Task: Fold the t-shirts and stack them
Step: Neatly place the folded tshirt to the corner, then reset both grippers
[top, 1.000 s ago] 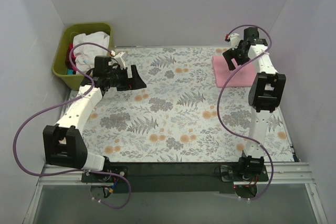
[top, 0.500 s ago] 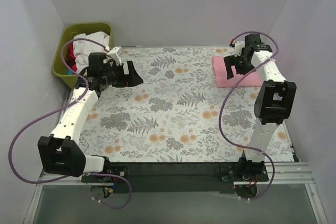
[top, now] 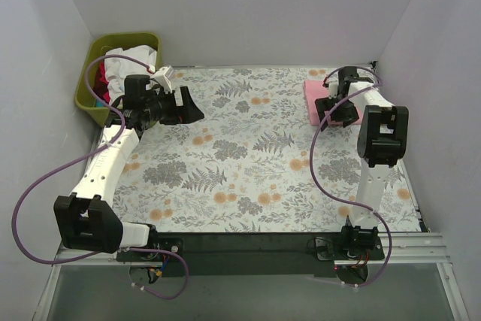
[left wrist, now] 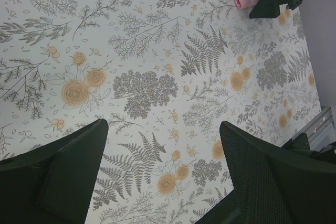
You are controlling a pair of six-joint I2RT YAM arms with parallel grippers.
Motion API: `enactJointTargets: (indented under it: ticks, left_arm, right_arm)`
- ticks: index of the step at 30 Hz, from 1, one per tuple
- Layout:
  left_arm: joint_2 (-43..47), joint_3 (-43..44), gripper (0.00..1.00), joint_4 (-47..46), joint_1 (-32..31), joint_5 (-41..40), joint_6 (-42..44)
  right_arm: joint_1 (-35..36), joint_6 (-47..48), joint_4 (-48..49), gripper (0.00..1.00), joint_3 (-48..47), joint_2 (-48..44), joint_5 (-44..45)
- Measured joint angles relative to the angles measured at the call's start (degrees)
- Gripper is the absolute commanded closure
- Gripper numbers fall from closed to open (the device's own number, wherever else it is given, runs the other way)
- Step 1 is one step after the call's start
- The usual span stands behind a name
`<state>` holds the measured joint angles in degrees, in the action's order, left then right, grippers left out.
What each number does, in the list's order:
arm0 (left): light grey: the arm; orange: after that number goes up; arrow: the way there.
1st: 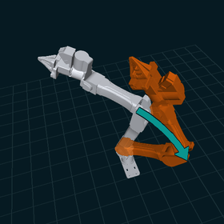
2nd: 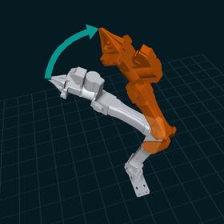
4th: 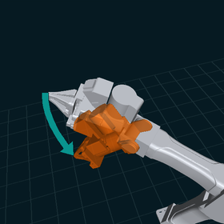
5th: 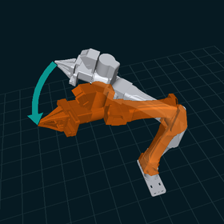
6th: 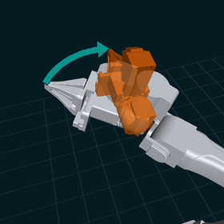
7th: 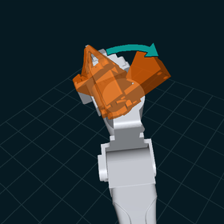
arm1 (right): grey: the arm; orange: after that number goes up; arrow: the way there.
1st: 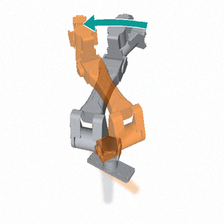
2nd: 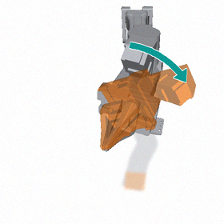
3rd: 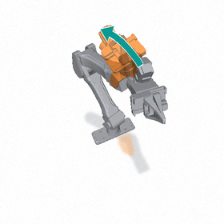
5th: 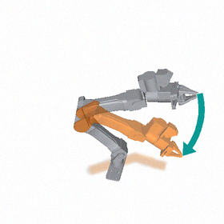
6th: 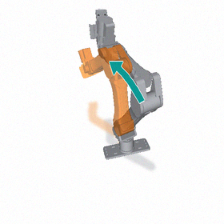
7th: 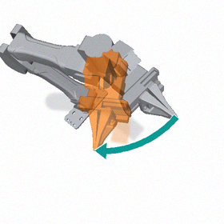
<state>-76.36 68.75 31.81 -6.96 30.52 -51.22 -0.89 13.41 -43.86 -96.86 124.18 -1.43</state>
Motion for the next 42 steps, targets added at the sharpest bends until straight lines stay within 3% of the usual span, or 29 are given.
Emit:
enactJointTargets:
  ticks: [23,30,36,42]
  left_arm:
    - [-1.6,0.0,0.12,0.9,0.6,0.3,1.4]
    - [-3.6,1.6,0.07,2.5,0.7,0.3,1.6]
    - [-9.9,9.1,0.06,5.7,0.7,0.5,3.8]
    - [-16.4,13.2,0.05,6.3,0.7,0.6,5.7]
  right_arm:
    - [-3.2,-0.3,9.9,0.02,-17.5,12.3,-3.1]
    - [-3.2,-0.5,11.3,0.02,-19.7,13.9,-3.9]
    - [-3.2,1.0,7.7,0.02,-16.1,9.9,-6.4]
    - [-3.0,4.5,2.1,0.02,-12.4,-5.1,-10.4]
